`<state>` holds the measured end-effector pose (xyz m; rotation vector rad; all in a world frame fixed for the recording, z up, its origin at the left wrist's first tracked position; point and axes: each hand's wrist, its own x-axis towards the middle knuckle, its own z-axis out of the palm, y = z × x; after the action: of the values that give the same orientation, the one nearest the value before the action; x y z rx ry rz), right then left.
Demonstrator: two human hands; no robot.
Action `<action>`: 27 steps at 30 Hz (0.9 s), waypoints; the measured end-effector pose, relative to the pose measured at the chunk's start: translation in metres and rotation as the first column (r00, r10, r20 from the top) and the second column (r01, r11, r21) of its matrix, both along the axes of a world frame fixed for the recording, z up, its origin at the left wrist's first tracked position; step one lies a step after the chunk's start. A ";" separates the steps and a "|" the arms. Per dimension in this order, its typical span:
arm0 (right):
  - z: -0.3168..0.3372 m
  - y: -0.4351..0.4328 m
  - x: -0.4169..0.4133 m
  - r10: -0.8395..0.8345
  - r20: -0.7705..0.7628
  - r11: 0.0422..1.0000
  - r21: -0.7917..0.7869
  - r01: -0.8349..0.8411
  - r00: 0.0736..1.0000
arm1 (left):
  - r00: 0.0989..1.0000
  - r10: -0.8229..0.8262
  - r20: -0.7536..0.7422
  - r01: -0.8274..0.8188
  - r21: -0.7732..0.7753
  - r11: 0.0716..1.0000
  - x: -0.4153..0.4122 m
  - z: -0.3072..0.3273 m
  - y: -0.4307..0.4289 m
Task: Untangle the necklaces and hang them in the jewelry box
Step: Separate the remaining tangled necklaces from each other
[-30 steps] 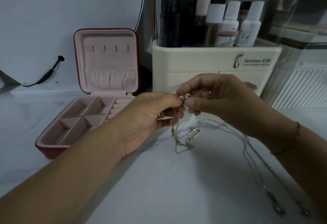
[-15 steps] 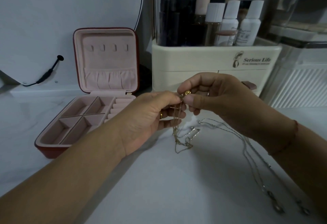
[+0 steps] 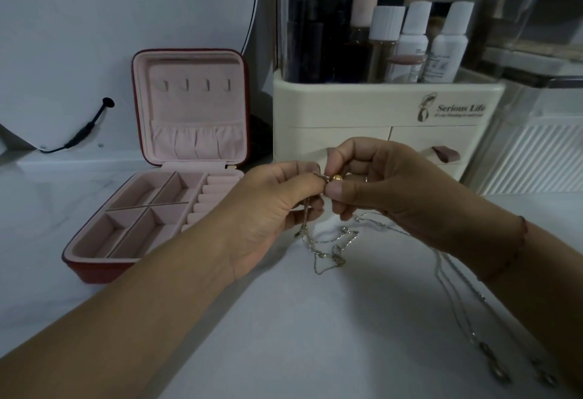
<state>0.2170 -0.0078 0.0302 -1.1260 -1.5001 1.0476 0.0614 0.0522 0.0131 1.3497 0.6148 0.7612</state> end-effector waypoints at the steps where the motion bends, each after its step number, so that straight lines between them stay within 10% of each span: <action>1: 0.000 0.000 0.000 -0.015 -0.001 1.000 0.007 0.015 1.000 | 1.000 0.002 0.008 -0.002 -0.005 1.000 0.000 0.000 0.001; 16: -0.002 0.006 0.010 -0.270 0.107 0.957 0.143 0.254 0.957 | 0.990 0.135 0.029 -0.132 -0.076 0.988 0.004 -0.003 0.007; 27: 0.009 0.007 0.019 -0.076 -0.473 0.997 -0.037 0.066 0.878 | 0.993 0.095 -0.075 -0.098 -0.031 0.995 0.003 -0.009 0.008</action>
<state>0.2361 -0.0004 0.0390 -0.8472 -1.0499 1.1866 0.0645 0.0602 0.0044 1.3281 0.7524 0.7782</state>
